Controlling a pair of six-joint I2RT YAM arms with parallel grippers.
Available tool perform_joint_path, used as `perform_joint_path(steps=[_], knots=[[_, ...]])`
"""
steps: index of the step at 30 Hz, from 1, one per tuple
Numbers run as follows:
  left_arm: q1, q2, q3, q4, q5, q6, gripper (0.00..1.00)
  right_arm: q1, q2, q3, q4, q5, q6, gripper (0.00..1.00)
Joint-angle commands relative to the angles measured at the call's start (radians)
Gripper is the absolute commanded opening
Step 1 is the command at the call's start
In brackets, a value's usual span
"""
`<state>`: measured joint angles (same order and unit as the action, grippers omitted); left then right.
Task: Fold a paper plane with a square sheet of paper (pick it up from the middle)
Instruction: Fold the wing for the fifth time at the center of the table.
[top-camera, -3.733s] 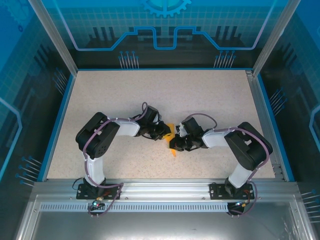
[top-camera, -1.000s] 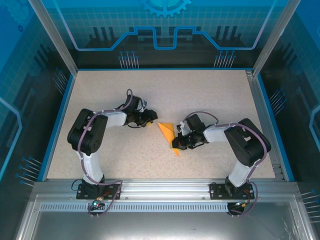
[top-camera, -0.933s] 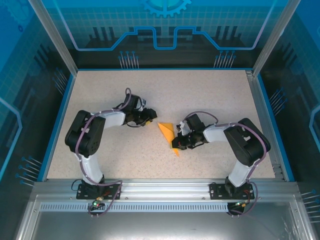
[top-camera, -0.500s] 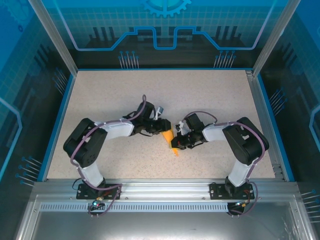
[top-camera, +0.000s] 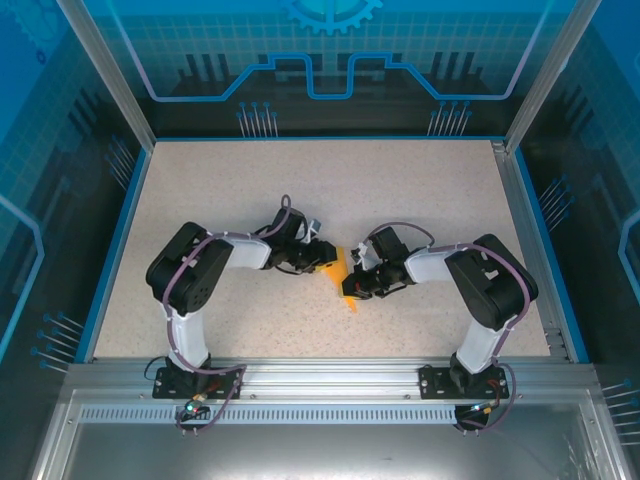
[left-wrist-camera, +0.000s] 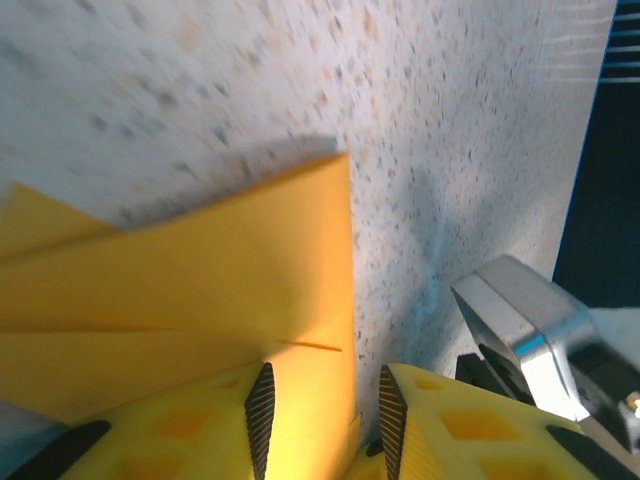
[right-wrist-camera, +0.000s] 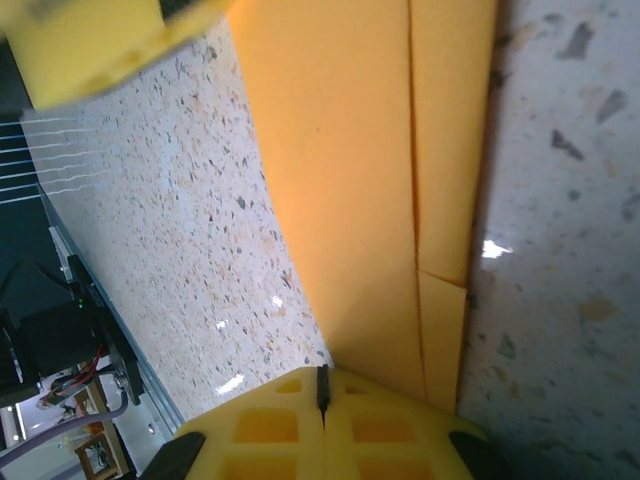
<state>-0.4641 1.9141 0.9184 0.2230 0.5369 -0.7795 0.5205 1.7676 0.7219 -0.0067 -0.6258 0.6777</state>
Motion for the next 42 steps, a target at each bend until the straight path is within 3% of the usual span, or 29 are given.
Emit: perform_joint_path(steps=[1,8,13,19,23,27,34,42], knots=[[0.077,0.036,0.012,-0.059,-0.073,0.065,0.37,0.002,0.084,-0.047,-0.176,0.16,-0.033,0.0],[0.146,0.015,0.054,-0.125,-0.052,0.099,0.39,0.003,0.087,-0.02,-0.194,0.137,-0.047,0.0],[0.148,-0.102,0.046,-0.162,-0.063,0.092,0.42,0.003,0.088,0.006,-0.199,0.131,-0.038,0.0],[0.063,-0.22,-0.003,-0.136,-0.058,0.053,0.41,0.004,0.088,0.02,-0.19,0.132,-0.024,0.0],[-0.052,-0.183,0.003,-0.107,-0.042,0.029,0.36,0.004,0.089,0.015,-0.169,0.131,-0.009,0.0],[-0.104,-0.089,0.01,-0.052,-0.02,-0.02,0.35,0.004,0.08,-0.007,-0.121,0.124,0.016,0.0],[-0.109,0.059,0.04,-0.087,-0.073,-0.101,0.28,0.004,0.064,-0.045,-0.073,0.116,0.036,0.0],[-0.087,0.089,0.011,-0.144,-0.141,-0.131,0.24,0.02,-0.03,-0.13,-0.04,0.05,0.0,0.0]])
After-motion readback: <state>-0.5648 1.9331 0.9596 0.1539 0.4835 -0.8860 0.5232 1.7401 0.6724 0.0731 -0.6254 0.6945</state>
